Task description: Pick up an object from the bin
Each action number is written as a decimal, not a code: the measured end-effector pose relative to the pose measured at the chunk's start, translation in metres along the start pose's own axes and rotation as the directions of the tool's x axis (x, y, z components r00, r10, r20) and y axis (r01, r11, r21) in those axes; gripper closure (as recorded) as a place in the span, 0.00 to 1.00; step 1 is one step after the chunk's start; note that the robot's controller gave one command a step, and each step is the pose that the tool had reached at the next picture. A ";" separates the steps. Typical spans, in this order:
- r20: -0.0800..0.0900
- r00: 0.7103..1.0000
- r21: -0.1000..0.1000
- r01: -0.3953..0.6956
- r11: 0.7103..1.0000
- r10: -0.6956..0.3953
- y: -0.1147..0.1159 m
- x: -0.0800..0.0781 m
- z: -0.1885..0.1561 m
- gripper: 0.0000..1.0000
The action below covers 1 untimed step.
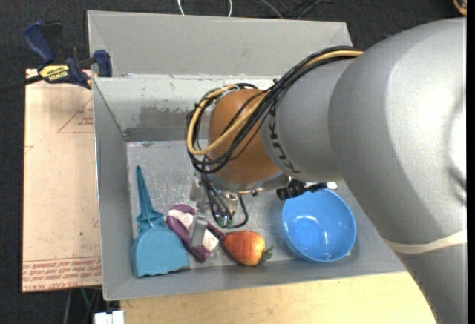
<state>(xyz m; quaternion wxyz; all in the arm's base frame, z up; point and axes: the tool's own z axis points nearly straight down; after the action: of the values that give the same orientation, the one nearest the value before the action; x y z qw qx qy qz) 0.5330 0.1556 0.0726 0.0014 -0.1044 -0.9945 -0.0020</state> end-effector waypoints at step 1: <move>0.013 0.993 -0.002 0.114 0.993 -0.114 0.006 0.016 -0.039 0.00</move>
Offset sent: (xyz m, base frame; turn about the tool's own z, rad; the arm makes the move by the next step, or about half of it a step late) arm -0.0294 0.0227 0.0274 0.0423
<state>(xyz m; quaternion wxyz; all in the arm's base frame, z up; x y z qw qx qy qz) 0.5183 0.1642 0.1114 -0.0050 -0.0472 -0.9989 -0.0026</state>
